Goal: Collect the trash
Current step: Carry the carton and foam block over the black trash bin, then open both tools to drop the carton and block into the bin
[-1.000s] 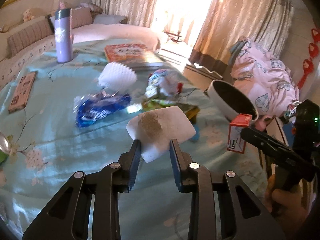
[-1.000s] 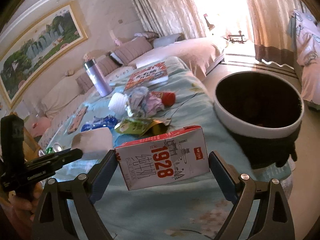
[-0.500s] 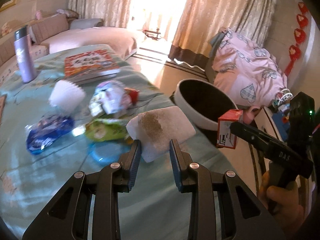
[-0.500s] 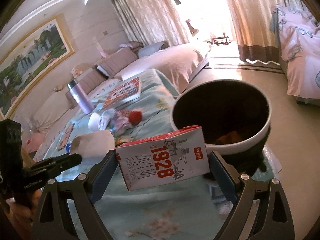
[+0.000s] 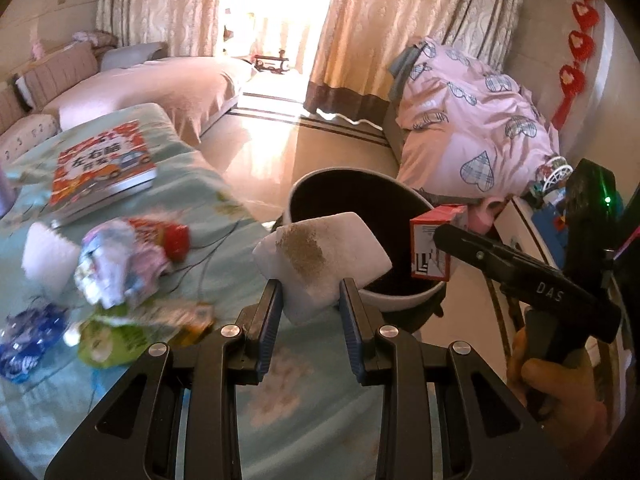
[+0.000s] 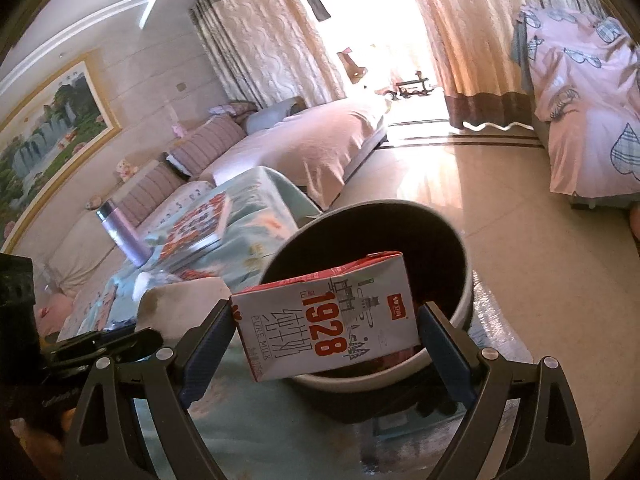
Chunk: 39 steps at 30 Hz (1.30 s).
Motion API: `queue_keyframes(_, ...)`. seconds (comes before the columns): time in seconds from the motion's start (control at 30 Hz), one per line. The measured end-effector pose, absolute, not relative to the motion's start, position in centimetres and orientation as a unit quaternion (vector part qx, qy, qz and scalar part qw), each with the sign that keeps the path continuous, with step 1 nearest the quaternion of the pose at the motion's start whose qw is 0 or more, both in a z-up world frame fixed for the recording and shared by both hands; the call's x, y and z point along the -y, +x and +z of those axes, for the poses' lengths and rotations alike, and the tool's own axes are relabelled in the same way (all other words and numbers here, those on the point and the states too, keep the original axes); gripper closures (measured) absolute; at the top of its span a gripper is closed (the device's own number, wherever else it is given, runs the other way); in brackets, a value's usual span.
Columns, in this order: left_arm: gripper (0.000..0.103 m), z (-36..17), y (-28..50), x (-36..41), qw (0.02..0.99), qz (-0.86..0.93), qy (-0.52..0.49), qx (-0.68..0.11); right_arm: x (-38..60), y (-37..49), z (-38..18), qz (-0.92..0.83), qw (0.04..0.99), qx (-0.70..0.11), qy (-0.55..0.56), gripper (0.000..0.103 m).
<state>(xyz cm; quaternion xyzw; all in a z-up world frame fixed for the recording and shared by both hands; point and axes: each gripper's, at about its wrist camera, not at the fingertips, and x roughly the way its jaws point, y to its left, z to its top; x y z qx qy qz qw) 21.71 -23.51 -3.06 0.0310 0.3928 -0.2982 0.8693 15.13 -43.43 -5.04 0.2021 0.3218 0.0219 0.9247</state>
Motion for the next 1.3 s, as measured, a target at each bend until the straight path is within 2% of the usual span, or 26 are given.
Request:
queue_keyframes(0.47,0.074,-4.4,24.7,27.8,0.854,-0.304,0.041,-0.421,45.9,18.2,-6.0,0.020,0.915,-0.351,0.197,0.011)
queue_keyframes(0.67,0.064,-4.9,25.3,28.3,0.846,-0.303,0.036,-0.438,46.6,19.3,-6.4,0.030,0.908,-0.364,0.206,0.010)
queue_keyframes(0.8,0.049,-4.7,25.2,28.5,0.846,-0.304,0.034,-0.436,47.0,19.5,-6.5,0.032,0.904,-0.370,0.213,0.010)
queue_keyframes(1.3,0.042,-5.1,22.3,24.7,0.850,-0.292,0.018,-0.438,46.0,16.2,-5.4,0.033,0.908,-0.345,0.236,0.008)
